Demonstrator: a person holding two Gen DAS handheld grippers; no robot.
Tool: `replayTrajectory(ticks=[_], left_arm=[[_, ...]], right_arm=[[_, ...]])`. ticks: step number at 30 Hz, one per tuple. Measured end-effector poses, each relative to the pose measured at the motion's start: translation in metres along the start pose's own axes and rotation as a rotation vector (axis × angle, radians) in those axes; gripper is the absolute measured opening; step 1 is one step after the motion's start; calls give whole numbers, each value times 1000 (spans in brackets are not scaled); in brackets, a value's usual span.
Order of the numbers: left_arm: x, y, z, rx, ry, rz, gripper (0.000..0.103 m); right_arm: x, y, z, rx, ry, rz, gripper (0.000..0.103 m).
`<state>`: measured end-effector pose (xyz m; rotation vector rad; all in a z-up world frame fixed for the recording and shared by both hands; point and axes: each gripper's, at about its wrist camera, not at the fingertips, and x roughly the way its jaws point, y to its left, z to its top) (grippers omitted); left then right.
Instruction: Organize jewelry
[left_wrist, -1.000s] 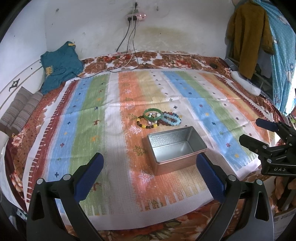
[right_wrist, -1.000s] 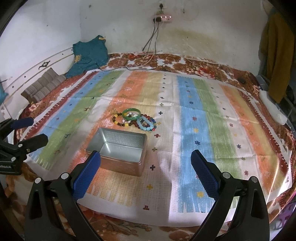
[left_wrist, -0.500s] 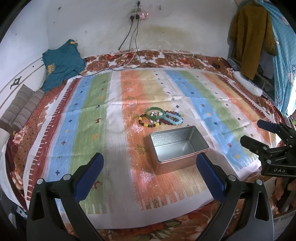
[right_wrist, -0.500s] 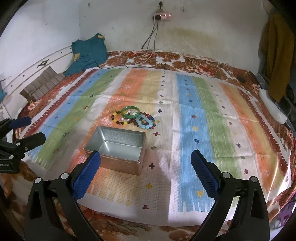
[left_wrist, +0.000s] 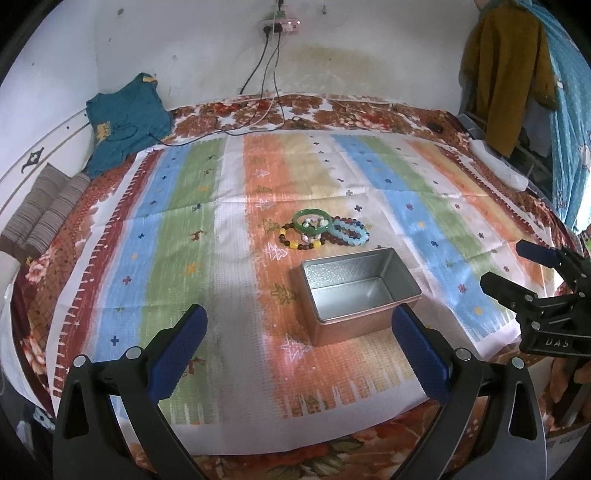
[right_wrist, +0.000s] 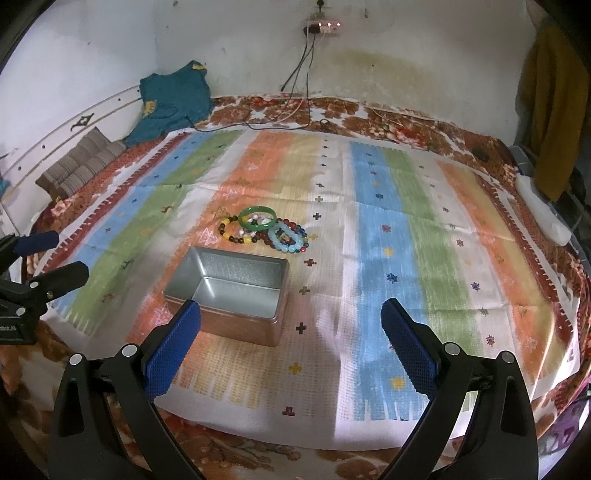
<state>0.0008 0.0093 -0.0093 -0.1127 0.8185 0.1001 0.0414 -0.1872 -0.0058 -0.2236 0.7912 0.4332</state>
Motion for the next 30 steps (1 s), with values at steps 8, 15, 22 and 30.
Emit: replayTrajectory(ticks=[8,15,22,30], left_arm=[[10,1,11,33,17,26,97],[31,-4,45,43,40,57,97],[58,-10,69,56,73,85,97],[98,0,88,24,137,109,97]], right_arm=[[21,1,8,-6,64,14,99],[31,-7,20,31,74,10,99],[49,-12,35,56,100,9,99],[76,-22,50,90,165,21,99]])
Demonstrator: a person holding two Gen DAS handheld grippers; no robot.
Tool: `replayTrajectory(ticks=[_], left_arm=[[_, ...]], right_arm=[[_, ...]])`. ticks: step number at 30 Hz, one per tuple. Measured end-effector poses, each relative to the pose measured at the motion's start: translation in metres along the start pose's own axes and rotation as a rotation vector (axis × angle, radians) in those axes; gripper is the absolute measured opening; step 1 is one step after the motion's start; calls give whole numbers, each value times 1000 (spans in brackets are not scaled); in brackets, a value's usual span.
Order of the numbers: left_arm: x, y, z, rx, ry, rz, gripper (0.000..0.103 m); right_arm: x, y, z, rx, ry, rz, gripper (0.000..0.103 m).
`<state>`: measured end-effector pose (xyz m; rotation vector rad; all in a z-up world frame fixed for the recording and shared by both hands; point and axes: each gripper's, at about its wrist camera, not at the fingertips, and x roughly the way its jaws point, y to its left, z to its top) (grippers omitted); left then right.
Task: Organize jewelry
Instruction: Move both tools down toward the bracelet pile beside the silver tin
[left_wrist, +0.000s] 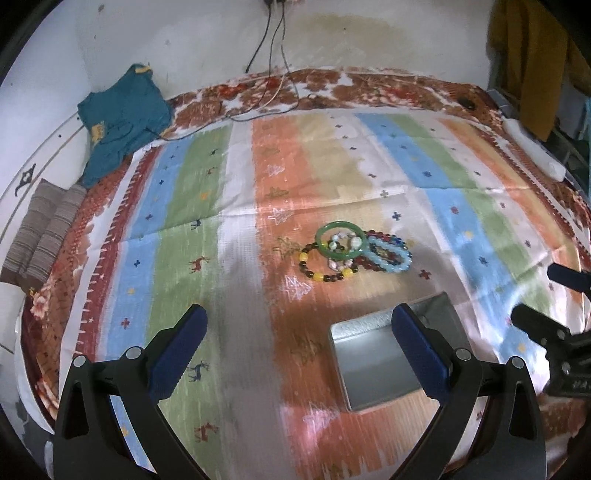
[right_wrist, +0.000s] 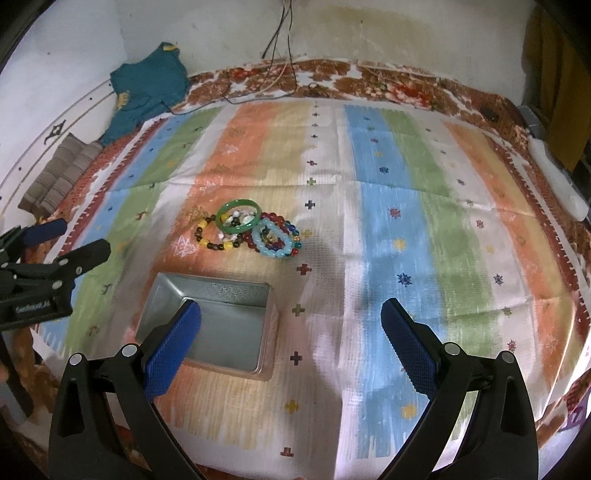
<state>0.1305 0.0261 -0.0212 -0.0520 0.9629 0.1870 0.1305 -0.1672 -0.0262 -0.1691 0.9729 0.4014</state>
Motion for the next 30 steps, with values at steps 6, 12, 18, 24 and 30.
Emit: replayTrajectory(ticks=[6,12,18,24,30], left_arm=[[24,7,17,-26,33,7,97],[44,10,28,-35,56,7,97],[63,12,39,-40,82,-3,97],[84,13,47,-36,101,1,97],[103,15,53,-30,122,2,97]], right_arm=[[20,-3,13,3,38,-13,99],[41,-3,26,3,70,-14,99],[64,-2,34,-7,121,-23,99],[80,0,42,-20,131,-37,99],[98,4,47,-35,161,-58,99]])
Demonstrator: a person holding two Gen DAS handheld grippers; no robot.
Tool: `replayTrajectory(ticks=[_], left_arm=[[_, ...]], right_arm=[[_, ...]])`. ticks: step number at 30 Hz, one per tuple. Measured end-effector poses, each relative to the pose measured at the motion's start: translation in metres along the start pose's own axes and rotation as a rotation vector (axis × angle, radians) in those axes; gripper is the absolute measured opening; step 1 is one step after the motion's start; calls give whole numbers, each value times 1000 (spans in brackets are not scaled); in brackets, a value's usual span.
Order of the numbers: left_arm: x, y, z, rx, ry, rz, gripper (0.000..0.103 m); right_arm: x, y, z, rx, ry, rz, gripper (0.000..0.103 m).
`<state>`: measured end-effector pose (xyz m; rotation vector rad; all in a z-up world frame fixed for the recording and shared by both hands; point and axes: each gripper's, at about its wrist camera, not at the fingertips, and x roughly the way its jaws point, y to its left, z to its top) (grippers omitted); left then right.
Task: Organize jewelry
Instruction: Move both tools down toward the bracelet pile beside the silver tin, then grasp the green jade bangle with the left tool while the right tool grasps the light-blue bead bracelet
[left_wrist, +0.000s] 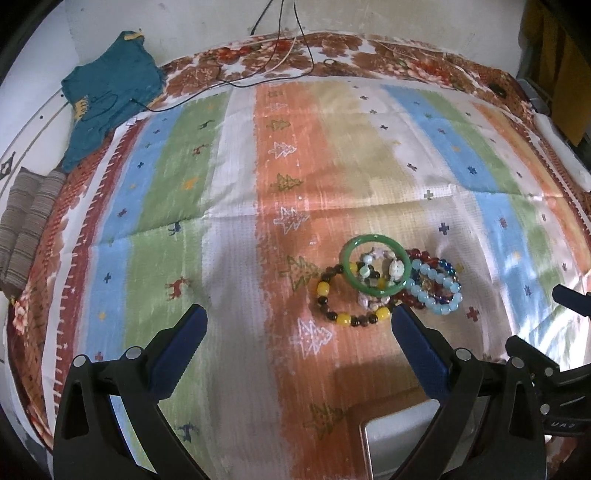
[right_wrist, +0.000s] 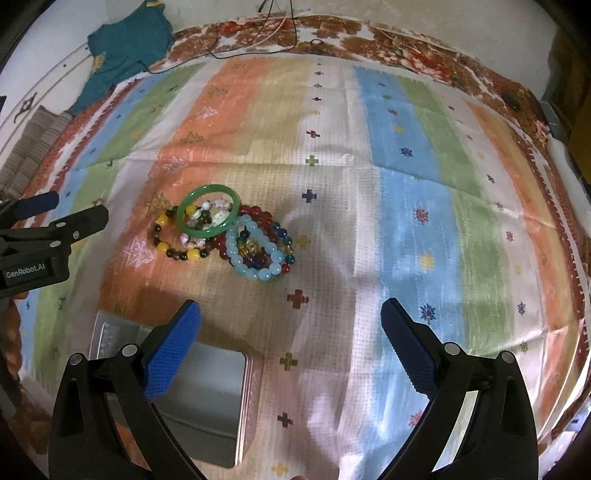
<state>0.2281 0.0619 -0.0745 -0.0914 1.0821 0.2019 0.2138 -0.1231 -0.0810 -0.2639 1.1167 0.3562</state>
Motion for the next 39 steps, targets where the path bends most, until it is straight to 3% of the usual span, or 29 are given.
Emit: replayTrajectory(ticks=[18,21,24,27,33,37,39], left_arm=[[64,-15,24,69,66,-14,97],[75,-13,29,62,79,-12,97],[83,-11,30,54,92,-20,97],[93,-13,32,66,103,-20,91],[106,-21,39,91,113,-36,78],[119,-28,39,126,141,-18,56],[122,-28,38,129,136,-26,52]], right_arm=[[56,-4,23,23,75,-24,98],[63,-3,26,29,89,-21,89],[71,-1,29,28,104,-17,88],[77,2,31,18,111,-12,87],[88,2,36,22,132,13,67],[97,3,36,18,151,30,47],[99,3,38,16,156,33,39]])
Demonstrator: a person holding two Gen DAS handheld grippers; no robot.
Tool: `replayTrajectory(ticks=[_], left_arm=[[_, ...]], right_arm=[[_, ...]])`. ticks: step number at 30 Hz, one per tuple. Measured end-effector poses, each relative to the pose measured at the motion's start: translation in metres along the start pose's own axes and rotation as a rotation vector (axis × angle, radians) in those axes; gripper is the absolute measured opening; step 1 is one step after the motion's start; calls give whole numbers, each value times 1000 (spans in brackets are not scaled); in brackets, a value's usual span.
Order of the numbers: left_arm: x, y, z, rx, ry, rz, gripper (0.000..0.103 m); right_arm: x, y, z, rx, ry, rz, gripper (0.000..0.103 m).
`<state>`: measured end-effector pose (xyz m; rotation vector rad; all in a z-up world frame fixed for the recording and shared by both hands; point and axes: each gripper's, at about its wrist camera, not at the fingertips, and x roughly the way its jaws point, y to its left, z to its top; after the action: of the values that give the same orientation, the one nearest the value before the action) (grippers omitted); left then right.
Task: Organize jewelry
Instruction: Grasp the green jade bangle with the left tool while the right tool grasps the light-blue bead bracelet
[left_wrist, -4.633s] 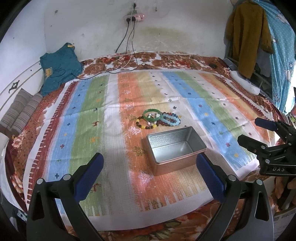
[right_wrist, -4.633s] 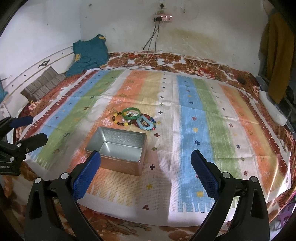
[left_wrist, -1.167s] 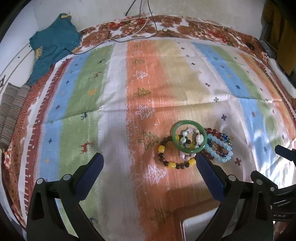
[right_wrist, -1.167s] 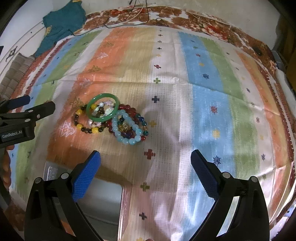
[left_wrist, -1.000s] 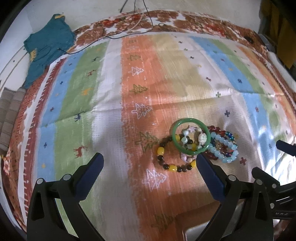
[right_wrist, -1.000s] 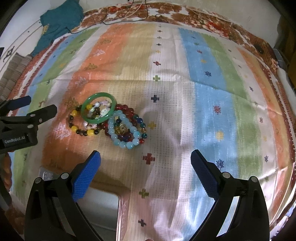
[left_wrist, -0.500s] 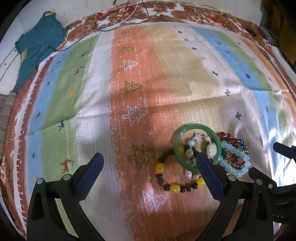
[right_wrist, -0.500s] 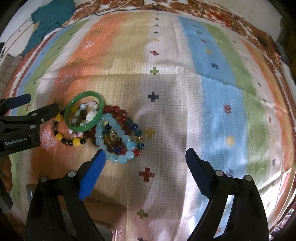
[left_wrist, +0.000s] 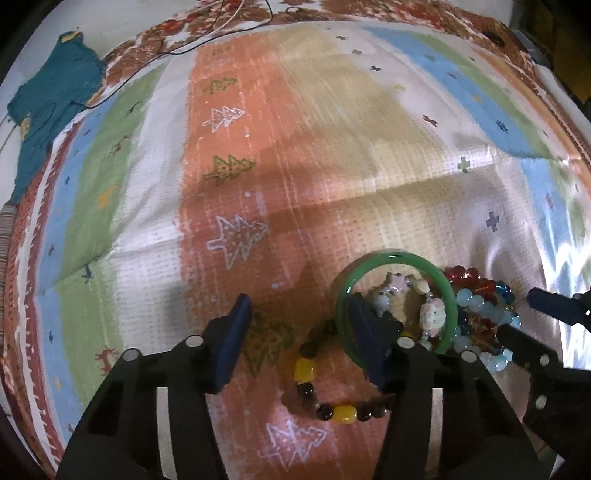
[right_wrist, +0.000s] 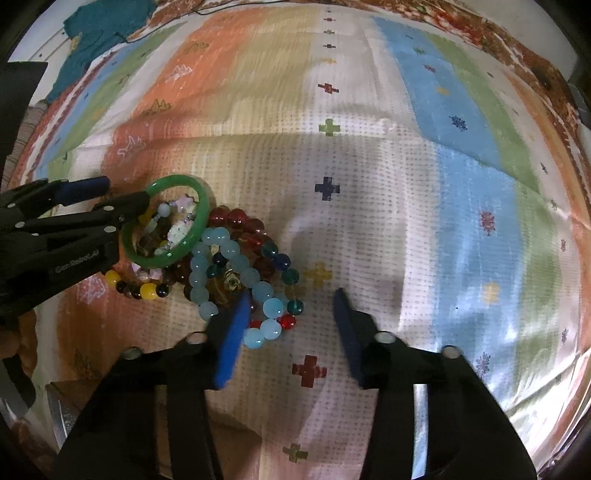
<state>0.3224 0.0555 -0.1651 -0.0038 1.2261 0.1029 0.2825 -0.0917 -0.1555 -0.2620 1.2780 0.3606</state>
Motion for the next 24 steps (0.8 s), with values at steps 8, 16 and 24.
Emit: replayTrajectory(ticks=[8,16,24], left_arm=[[2,-12,1,21,0,-58,7],[-3,-12,0,16,-16,-37,6],[-28,-1,-8,-14,-43,-16,6]], right_arm=[[4,8,-1,-35,7,6,14],[-2,5,-3,-40,-17,7,12],[-33,9,-6,-58,-91,29,12]])
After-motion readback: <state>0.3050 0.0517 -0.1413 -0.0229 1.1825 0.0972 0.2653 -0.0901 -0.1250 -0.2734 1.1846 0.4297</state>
